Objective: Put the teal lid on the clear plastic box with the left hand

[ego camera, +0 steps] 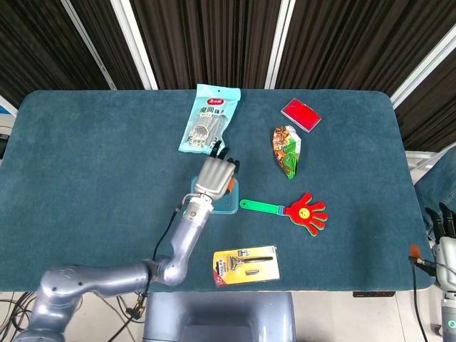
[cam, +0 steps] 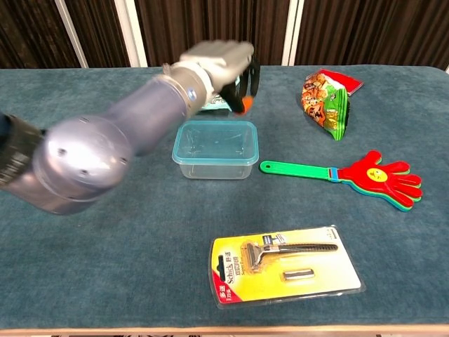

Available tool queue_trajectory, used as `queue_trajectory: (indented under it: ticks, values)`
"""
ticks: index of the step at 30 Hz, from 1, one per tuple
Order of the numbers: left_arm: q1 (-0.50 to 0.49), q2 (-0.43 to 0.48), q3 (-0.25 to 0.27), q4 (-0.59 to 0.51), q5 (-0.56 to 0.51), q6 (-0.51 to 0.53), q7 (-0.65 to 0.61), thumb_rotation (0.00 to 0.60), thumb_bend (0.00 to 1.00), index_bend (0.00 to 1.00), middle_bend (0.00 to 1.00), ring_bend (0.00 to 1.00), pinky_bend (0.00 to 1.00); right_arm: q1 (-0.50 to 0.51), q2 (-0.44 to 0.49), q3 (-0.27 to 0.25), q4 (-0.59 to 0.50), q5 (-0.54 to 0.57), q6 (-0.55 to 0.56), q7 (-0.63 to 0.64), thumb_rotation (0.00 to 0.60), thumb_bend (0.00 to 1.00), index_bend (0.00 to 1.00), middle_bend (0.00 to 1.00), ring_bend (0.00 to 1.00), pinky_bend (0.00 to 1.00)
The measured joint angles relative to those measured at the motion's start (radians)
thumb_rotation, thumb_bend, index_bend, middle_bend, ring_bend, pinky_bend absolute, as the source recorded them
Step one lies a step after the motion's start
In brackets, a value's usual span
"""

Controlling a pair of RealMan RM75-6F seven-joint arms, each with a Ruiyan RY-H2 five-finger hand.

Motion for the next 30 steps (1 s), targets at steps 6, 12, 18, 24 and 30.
queue_trajectory:
  ticks: [6,12,18,24,30]
  values:
    - [0.11,0.189,0.036,-0.336,0.014,0.175,0.108,0.6,0.4,0.26,0.23,0.07,0.11,0.009,0.009,-0.022,0.023,-0.045,-0.016,0.007,0.6,0.41,0.11,0.03,0.02,0.0]
    - [0.297,0.426,0.115,-0.605,0.044,0.341,0.131,0.6,0.4,0.22,0.19,0.07,0.12,0.016,0.014,-0.029,0.028,-0.057,-0.024,-0.004,0.6,0.41,0.09,0.03,0.02,0.0]
    - [0.49,0.595,0.213,-0.671,0.108,0.409,-0.041,0.6,0.4,0.22,0.18,0.05,0.1,0.02,0.012,-0.032,0.033,-0.071,-0.024,-0.012,0.6,0.41,0.09,0.03,0.02,0.0]
    - [0.661,0.71,0.343,-0.647,0.231,0.454,-0.324,0.6,0.38,0.21,0.16,0.02,0.08,0.027,0.009,-0.037,0.044,-0.098,-0.021,-0.024,0.6,0.41,0.08,0.03,0.02,0.0]
    - [0.827,0.754,0.467,-0.546,0.361,0.507,-0.523,0.6,0.37,0.19,0.14,0.0,0.03,0.032,0.005,-0.04,0.05,-0.115,-0.015,-0.032,0.6,0.37,0.08,0.03,0.02,0.0]
